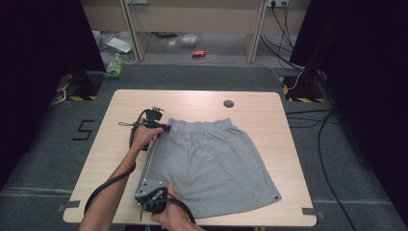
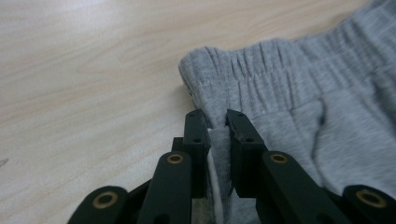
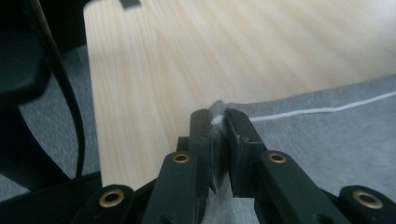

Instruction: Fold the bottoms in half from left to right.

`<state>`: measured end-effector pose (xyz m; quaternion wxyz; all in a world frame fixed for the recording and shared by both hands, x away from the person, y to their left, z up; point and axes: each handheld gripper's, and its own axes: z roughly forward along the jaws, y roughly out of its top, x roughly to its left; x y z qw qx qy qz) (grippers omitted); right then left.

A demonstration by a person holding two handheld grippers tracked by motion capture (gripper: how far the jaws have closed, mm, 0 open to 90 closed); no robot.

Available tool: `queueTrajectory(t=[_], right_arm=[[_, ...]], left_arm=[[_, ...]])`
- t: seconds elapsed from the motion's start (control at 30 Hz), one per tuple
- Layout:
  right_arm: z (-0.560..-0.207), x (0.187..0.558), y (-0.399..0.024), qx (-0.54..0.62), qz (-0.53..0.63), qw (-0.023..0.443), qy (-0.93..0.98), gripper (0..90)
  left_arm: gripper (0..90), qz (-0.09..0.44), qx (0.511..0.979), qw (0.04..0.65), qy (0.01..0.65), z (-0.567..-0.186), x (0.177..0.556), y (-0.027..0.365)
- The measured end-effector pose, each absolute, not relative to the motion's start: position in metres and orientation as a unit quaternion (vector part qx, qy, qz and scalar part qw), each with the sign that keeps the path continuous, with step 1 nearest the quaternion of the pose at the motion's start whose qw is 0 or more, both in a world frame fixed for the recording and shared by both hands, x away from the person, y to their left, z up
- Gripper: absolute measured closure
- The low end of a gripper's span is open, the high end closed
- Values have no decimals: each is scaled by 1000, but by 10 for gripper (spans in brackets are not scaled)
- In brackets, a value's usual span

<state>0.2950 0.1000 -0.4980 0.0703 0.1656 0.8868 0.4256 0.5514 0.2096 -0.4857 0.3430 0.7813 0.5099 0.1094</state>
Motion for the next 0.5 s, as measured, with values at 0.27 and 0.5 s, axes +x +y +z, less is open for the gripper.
queueTrajectory(t=[0.27,0.5], right_arm=[[-457,304,56,202,480,79,850,820],[-434,307,1,243,513,97,818,821]], left_arm=[[792,107,785,377,480,-437,547,191],[791,106,795,374,465,-405,547,152]])
